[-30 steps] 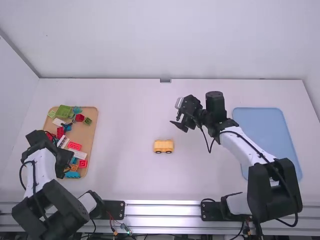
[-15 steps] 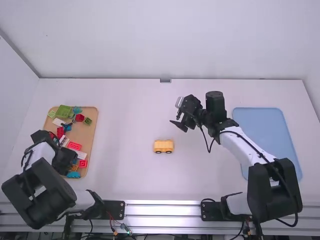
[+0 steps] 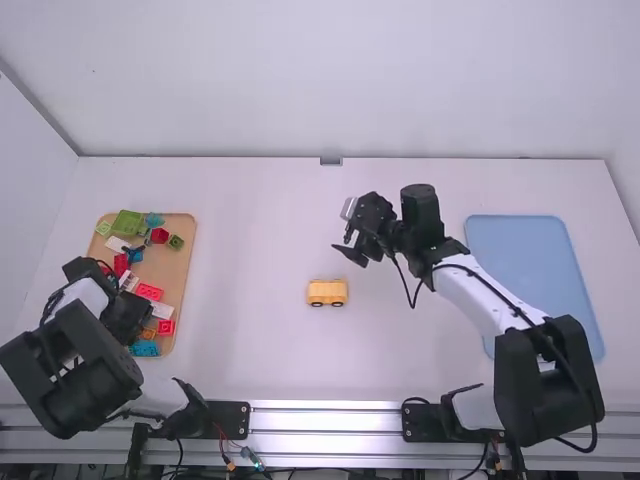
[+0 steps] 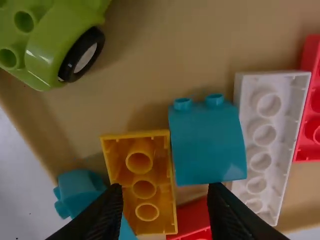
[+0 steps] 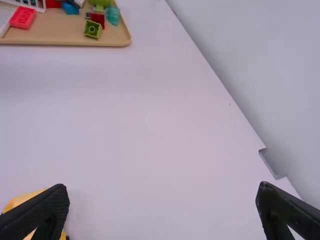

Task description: Assemble lego blocks to make yellow taxi

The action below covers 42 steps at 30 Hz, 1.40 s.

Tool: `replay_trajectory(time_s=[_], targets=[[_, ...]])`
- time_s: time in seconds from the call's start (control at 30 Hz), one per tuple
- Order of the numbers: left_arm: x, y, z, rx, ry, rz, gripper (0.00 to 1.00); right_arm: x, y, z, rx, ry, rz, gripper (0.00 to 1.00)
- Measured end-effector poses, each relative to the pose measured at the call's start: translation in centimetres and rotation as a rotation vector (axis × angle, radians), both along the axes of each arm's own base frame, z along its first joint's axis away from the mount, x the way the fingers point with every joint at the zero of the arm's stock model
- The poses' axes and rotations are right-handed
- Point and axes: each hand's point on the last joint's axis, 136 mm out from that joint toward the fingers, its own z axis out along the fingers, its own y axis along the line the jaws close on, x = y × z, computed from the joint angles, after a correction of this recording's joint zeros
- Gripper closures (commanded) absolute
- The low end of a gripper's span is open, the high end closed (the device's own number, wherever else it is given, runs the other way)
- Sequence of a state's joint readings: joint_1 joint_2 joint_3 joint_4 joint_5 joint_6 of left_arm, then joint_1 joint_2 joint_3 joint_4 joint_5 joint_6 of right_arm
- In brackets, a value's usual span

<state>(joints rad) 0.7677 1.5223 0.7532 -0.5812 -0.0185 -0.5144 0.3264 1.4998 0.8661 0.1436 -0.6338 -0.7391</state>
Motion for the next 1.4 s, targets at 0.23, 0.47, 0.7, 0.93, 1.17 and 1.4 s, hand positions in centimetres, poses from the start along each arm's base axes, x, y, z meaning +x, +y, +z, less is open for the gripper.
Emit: replay_trajectory(time_s=[0.23, 0.47, 0.7, 0.93, 1.17, 1.4], targets=[[0.13, 0.11, 0.14, 0.003, -0.002, -0.008, 0.42, 0.1, 0.1, -0.14, -0.015, -0.005, -0.013, 0.01], [0.22, 0.25, 0.16, 0.009, -0.006, -0.01, 0.44, 0.06, -0.01, -0.37, -0.022, 0.004, -0.018, 0.01], [0.47, 0.48, 0.03, 0.02, -0.017, -0.01, 0.49, 0.03, -0.03, -0.44, -0.023, 0.007, -0.018, 0.01], [0.41, 0.44, 0.01, 0.019, -0.015, -0.01, 0.47, -0.02, -0.02, -0.47, -0.024, 0.009, -0.017, 0.01], [-0.14, -0.1, -0.27, 0.0, 0.004, -0.006, 0.46, 0.01, -0.03, -0.45, -0.022, 0.01, -0.019, 0.02], [-0.17, -0.16, -0.48, -0.004, 0.003, 0.014, 0.28, 0.03, -0.02, -0.43, -0.021, 0.009, -0.019, 0.01]])
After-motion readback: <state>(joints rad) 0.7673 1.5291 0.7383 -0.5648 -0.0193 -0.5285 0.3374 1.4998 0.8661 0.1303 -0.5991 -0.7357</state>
